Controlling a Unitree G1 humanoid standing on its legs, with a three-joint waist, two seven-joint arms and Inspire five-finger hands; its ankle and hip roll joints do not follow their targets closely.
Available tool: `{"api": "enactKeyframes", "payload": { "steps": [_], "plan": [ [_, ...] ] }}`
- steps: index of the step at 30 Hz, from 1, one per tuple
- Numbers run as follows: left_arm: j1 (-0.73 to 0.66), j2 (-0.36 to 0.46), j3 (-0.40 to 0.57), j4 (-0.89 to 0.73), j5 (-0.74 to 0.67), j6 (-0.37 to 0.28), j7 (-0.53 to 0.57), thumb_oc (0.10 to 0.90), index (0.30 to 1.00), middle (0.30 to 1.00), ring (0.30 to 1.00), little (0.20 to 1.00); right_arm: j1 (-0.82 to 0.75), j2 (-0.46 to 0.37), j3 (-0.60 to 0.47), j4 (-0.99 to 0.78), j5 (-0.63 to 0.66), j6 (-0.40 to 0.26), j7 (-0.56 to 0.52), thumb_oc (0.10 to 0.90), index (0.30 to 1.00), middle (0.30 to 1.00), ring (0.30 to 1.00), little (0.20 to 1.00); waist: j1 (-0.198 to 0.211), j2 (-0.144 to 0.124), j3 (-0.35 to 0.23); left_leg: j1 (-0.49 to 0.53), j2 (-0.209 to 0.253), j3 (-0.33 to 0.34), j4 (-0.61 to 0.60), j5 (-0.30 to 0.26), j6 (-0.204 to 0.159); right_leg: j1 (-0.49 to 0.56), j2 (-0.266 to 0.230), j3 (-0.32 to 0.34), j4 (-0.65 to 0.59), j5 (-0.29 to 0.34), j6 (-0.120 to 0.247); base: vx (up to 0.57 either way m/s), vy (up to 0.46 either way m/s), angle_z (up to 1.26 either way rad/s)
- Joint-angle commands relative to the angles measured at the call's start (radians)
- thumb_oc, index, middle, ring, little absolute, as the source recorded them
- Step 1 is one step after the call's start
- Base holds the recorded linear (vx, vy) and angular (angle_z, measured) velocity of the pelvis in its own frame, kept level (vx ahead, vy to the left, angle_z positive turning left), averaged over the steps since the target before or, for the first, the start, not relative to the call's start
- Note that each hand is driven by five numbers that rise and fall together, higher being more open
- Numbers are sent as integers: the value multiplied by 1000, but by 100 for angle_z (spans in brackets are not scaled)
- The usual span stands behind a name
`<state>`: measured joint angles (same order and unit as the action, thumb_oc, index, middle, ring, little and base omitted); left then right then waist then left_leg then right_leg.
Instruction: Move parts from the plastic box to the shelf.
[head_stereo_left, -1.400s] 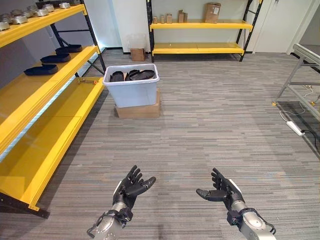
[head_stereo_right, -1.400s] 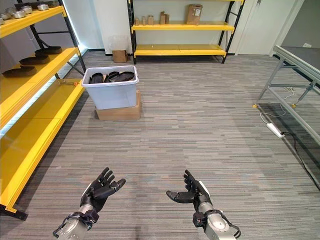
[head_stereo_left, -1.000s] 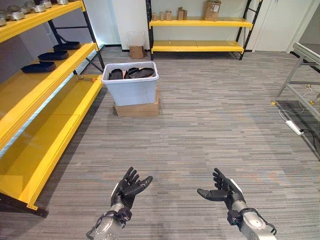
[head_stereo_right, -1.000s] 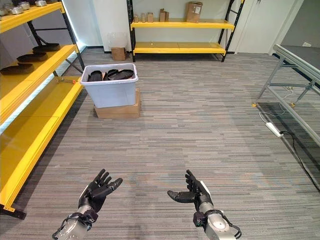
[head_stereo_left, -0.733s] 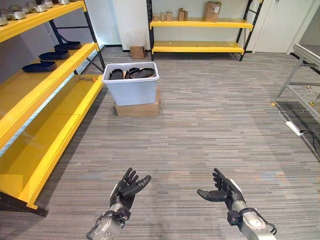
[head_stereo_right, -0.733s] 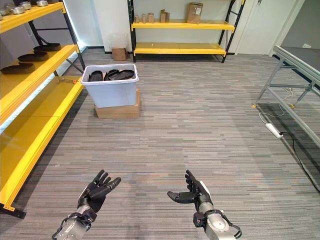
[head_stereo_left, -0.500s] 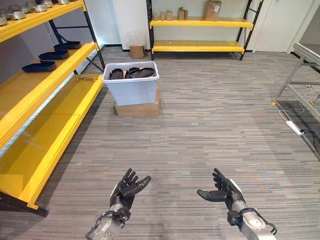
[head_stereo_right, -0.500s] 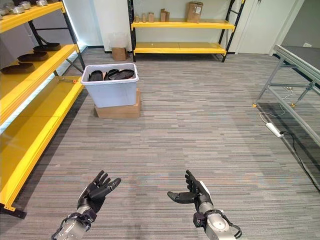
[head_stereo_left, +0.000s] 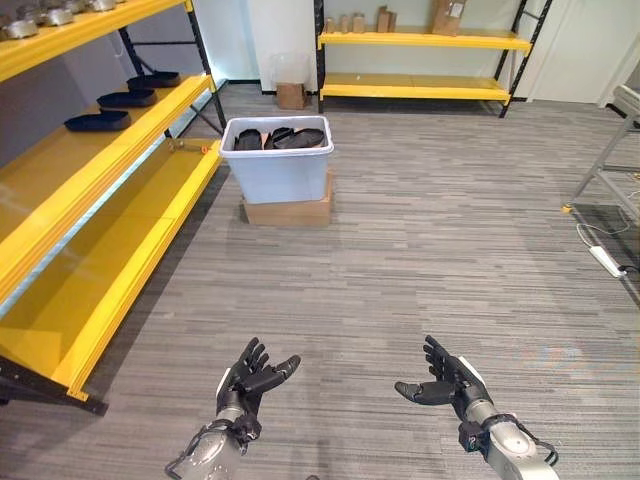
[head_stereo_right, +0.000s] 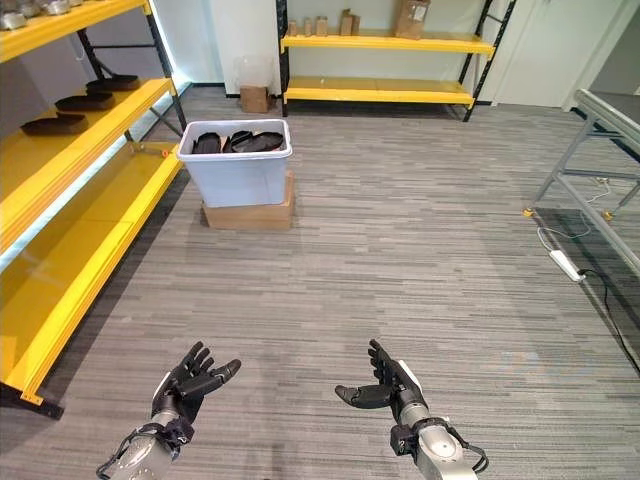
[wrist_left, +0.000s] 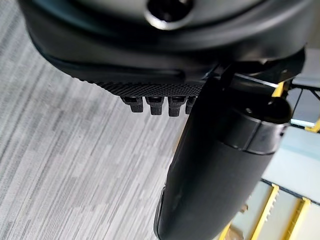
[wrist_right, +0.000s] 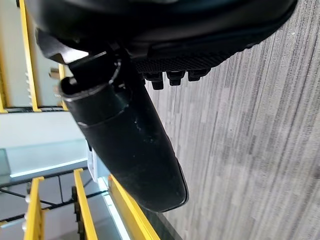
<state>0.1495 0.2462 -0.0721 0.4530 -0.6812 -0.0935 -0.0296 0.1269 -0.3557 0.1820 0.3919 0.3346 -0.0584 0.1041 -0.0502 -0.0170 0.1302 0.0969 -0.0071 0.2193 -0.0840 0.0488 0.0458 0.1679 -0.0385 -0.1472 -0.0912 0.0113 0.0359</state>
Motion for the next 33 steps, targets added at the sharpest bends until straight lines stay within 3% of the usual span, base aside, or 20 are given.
{"api": "enactKeyframes", "payload": {
  "steps": [1, 6, 11, 14, 15, 17, 20, 22, 24, 29, 33],
  "plan": [
    [-77, 16, 48, -38, -18, -122, -3, 900, 1000, 1000, 1000, 1000, -105, 1, -15, -89, -6, -66, 31, 900, 1000, 1000, 1000, 1000, 12, -41, -29, 73, 17, -24, -3, -116, -32, -15, -58, -27, 4, 31, 66, 45, 59, 14],
    [-64, 15, 51, -36, -16, -128, -25, 900, 1000, 1000, 1000, 1000, -115, 0, -4, -71, -5, -73, 36, 900, 1000, 1000, 1000, 1000, 26, -47, -24, 72, 9, -35, -3, -114, -23, -6, -64, -35, 9, 33, 68, 40, 61, 6],
    [-85, 26, 39, -38, -33, -143, -75, 900, 1000, 1000, 1000, 1000, -127, 6, 0, -69, -14, -66, 33, 900, 1000, 1000, 1000, 1000, 24, -39, -9, 69, -3, -48, -3, -110, 6, -37, -76, -16, 111, 2, 70, 18, 108, 13],
    [-110, 40, 29, -36, -33, -128, -96, 900, 1000, 1000, 1000, 1000, -139, 8, -2, -58, -12, -71, 11, 900, 1000, 1000, 1000, 1000, 19, -37, 13, 62, -24, -55, 6, -109, 40, -85, -85, -5, 238, 18, 79, -12, 120, 5],
    [-119, 42, 26, -35, -27, -124, -101, 900, 1000, 1000, 1000, 1000, -141, 11, -3, -54, -13, -77, 2, 900, 1000, 1000, 1000, 1000, 18, -33, 25, 59, -31, -59, 16, -112, 52, -125, -102, -10, 322, 54, 86, -34, 141, 6],
    [-134, 45, 20, -37, -33, -116, -102, 900, 1000, 1000, 1000, 1000, -140, 14, -8, -50, -7, -94, -5, 900, 1000, 1000, 1000, 1000, 16, -21, 47, 54, -38, -67, 33, -124, 65, -200, -131, -31, 481, 105, 93, -23, 162, 7],
    [-134, 36, 22, -38, -83, -90, -68, 900, 1000, 1000, 1000, 1000, -136, 16, -17, -49, 5, -97, 8, 900, 1000, 1000, 1000, 1000, 8, -13, 67, 78, -48, -75, 25, -134, 63, -283, -135, -45, 587, 153, 108, 40, 131, 6],
    [-134, 36, 26, -31, -84, -107, -65, 900, 1000, 1000, 1000, 1000, -131, 14, -22, -48, 20, -98, 39, 900, 1000, 1000, 1000, 1000, -10, -19, 76, 111, -61, -93, 9, -147, 58, -315, -95, -45, 549, 144, 111, 115, 23, -10],
    [-133, 45, 26, -49, -87, -98, -70, 900, 1000, 1000, 1000, 1000, -116, 11, -34, -53, 13, -96, 80, 900, 1000, 1000, 1000, 1000, -32, -38, 79, 143, -82, -125, -2, -162, 53, -356, -28, -53, 382, 152, 116, 234, -96, -5],
    [-127, 50, 22, -45, -109, -77, -80, 900, 1000, 1000, 1000, 1000, -102, 12, -43, -25, 32, -106, 71, 900, 1000, 1000, 1000, 1000, -40, -50, 88, 184, -89, -175, -3, -175, 39, -392, -13, -68, 179, 213, 132, 251, -127, 22],
    [-100, 16, -2, -42, -123, -87, -136, 900, 1000, 1000, 1000, 1000, -70, 21, -58, -2, -2, -135, 55, 900, 1000, 1000, 1000, 1000, -66, -43, 93, 215, -86, -245, -3, -184, 38, -408, 12, 34, 74, 221, 121, 357, -157, 41]
  ]
}}
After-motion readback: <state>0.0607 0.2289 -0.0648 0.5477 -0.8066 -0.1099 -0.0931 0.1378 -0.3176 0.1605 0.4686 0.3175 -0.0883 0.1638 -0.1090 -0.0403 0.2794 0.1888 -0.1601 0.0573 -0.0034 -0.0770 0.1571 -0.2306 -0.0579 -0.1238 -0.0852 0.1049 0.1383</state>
